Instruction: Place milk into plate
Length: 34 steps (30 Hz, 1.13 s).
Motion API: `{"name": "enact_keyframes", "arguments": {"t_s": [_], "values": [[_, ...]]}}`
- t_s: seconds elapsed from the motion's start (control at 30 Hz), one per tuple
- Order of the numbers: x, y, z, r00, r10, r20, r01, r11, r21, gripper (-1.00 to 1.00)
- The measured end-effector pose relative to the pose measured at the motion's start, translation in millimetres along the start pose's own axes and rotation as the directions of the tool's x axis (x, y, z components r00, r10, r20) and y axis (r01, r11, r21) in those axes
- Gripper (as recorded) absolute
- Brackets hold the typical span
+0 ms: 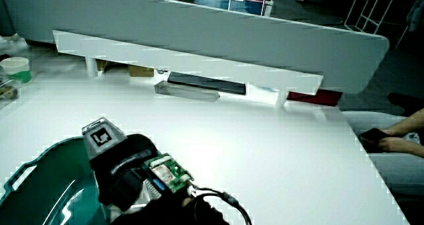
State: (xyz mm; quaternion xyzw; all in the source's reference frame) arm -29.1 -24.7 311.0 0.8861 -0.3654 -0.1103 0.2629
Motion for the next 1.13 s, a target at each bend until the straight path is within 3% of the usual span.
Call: {"name": "enact_keyframes", "arguments": {"t_s": [0.07,0.13,0.17,0.2,0.37,0.47,0.63,0.8,0.83,0.87,0.9,0.97,1.13], "values": [[2.2,-8.4,1.9,0.999,-0.045,0.002,0.045,0.9970,0.062,-0.55],[3.2,-17.4,2.8,1.000,-0.012,-0.029,0.015,0.9944,0.104,-0.65],[3.2,-23.2,4.1,1.000,-0.002,-0.031,0.007,0.9883,0.153,-0.70],[3.1,-26.4,2.0,0.999,0.015,-0.035,-0.011,0.9951,0.099,-0.75],[3.8,-57.7,1.8,0.992,0.032,-0.124,-0.026,0.9986,0.045,-1.00],[4.2,-76.4,1.7,0.984,0.039,-0.177,-0.038,0.9992,0.013,-1.00],[-4.6,-90.1,-7.3,0.963,0.128,-0.236,-0.119,0.9915,0.053,-1.00],[-13.4,-103.9,-16.4,0.932,0.216,-0.291,-0.196,0.9758,0.097,-1.00],[-15.8,-104.6,-19.6,0.937,0.206,-0.281,-0.186,0.9779,0.096,-1.00],[-18.6,-103.0,-27.2,0.930,0.212,-0.299,-0.201,0.9773,0.067,-1.00],[-21.0,-105.4,-23.3,0.931,0.231,-0.282,-0.218,0.9728,0.079,-1.00],[-23.2,-105.4,-26.6,0.938,0.224,-0.263,-0.217,0.9746,0.055,-1.00],[-19.1,-102.2,-30.9,0.936,0.208,-0.283,-0.212,0.9771,0.017,-1.00]]}}
